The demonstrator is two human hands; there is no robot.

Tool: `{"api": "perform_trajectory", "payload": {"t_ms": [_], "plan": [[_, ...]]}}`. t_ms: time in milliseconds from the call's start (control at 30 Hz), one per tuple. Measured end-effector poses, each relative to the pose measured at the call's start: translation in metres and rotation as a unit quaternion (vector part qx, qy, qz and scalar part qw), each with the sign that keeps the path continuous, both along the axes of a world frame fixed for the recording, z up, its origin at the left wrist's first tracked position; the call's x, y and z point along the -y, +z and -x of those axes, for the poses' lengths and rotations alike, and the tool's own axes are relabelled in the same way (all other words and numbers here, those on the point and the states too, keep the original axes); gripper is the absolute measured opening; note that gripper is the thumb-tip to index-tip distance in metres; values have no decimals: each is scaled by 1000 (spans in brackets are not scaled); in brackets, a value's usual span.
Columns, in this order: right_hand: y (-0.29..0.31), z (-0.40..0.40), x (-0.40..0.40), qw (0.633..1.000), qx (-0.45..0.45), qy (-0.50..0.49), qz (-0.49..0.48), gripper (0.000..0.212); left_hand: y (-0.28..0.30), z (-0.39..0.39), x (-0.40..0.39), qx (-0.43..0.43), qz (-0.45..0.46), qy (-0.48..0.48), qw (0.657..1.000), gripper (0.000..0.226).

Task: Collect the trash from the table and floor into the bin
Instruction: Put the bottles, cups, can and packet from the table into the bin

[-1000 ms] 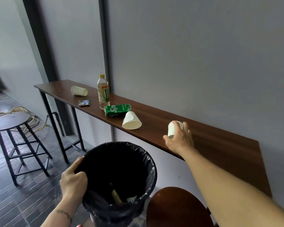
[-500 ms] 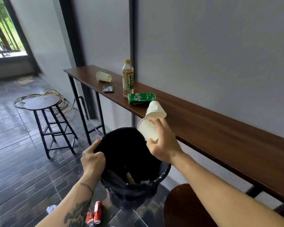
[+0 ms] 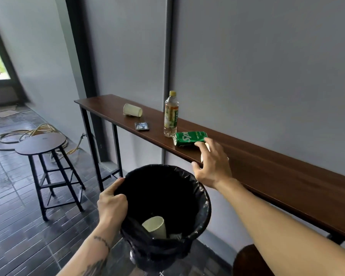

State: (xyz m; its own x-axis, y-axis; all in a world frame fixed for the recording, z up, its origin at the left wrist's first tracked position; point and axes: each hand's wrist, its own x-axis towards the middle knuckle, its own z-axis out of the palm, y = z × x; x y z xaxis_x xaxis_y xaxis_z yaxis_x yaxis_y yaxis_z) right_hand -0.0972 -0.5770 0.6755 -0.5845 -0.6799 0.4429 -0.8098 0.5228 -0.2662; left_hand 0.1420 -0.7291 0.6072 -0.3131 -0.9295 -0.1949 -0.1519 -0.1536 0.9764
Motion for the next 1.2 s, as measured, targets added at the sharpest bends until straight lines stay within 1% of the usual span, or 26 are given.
{"api": "perform_trajectory", "payload": {"t_ms": [67,133,233,333,467,600,700,800,867,933,967,1000,1033,1100,1200], "plan": [[5,17,9,994,12,-90,-60,66,0,-5,19,-2,1,-8,1000,76],[2,30,15,982,60,-148,-101,66,1,-9,32,-7,0,-9,1000,76],[-8,41,21,968,131,-186,-109,64,4,-16,47,3,6,-21,1000,76],[-18,45,27,964,136,-203,-108,63,5,-24,60,7,6,-38,999,77],[-30,45,36,968,118,-217,-53,49,4,-32,75,22,2,-34,999,79],[-32,36,39,969,110,-220,22,46,2,-33,84,24,-9,-22,999,77],[-29,14,53,975,108,-173,85,50,-2,-32,91,16,-15,-22,1000,76],[-33,-29,76,987,121,-75,80,58,-2,-31,93,18,-18,-14,1000,74],[-41,-61,92,985,170,12,24,59,-1,-29,95,18,-23,-10,1000,73],[-51,-89,107,965,224,94,-96,66,-2,-27,97,16,-22,-4,1000,72],[-57,-98,113,950,238,122,-158,72,-2,-26,97,15,-21,0,1000,72],[-63,-104,118,939,243,140,-201,76,1,-26,97,14,-25,3,1000,71],[-66,-106,122,932,245,150,-222,79,1,-25,98,13,-25,6,1000,71],[-64,-99,128,932,238,158,-221,81,4,-24,96,8,-24,17,1000,70],[-43,-70,135,953,177,170,-176,77,1,-20,100,20,-15,42,999,69]]}}
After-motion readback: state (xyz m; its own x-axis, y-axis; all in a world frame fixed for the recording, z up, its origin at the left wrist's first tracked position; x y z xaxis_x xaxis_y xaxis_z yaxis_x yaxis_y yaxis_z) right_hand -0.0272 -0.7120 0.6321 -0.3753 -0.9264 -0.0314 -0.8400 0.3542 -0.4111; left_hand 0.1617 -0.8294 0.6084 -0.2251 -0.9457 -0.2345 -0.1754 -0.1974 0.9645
